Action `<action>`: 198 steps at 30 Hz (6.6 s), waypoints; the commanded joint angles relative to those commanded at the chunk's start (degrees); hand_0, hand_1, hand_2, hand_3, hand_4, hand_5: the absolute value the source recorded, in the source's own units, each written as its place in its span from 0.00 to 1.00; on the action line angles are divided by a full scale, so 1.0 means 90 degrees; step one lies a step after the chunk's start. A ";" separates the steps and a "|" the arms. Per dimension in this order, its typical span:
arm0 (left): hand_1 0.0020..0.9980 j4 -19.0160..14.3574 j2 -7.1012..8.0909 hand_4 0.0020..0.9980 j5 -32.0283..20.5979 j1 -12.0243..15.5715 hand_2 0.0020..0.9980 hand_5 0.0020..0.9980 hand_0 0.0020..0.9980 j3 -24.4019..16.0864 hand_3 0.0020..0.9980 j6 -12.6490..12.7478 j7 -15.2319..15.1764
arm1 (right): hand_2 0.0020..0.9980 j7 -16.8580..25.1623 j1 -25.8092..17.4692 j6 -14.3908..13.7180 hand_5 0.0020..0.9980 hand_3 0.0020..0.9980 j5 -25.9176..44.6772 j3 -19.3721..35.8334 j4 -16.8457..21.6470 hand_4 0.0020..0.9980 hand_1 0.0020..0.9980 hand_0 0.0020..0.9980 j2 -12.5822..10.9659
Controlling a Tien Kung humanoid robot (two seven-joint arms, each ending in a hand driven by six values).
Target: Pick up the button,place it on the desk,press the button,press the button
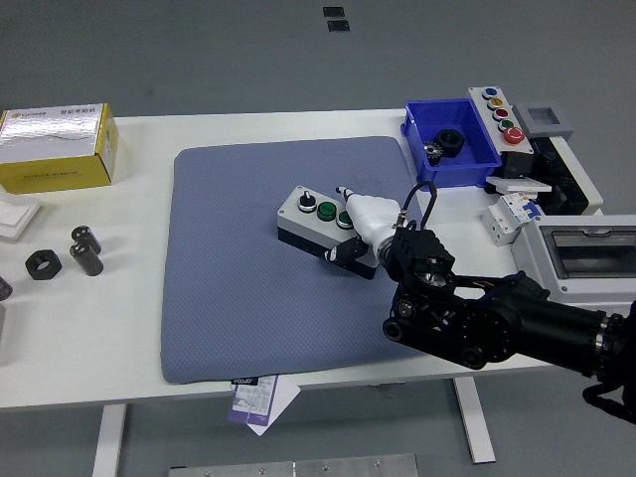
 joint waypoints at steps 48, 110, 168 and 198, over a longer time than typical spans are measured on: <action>0.72 0.0027 -0.0047 0.74 -0.0121 -0.0001 0.69 0.23 0.74 0.0104 0.81 -0.0026 -0.0071 | 0.64 0.3194 -0.0210 -0.0408 0.00 0.68 0.0260 -0.0913 0.2369 0.36 0.62 0.51 -0.2340; 0.72 0.0015 -0.0029 0.73 -0.0187 0.0009 0.68 0.23 0.73 0.0111 0.82 -0.0054 -0.0077 | 0.86 0.3495 -0.0461 0.0858 0.09 0.88 0.2961 0.0955 0.3403 0.54 0.82 0.84 -0.3036; 0.72 0.0008 -0.0002 0.73 -0.0224 0.0022 0.66 0.23 0.73 0.0145 0.82 -0.0034 -0.0085 | 0.48 0.0000 0.0503 0.5828 0.30 0.98 0.3058 0.1727 0.3896 0.43 0.33 0.20 -0.3187; 0.72 0.0006 -0.0016 0.73 -0.0288 0.0062 0.65 0.23 0.73 0.0161 0.82 -0.0026 -0.0093 | 0.47 0.0287 -0.0328 0.5542 0.33 0.94 0.3215 0.3481 0.4061 0.46 0.32 0.20 -0.3658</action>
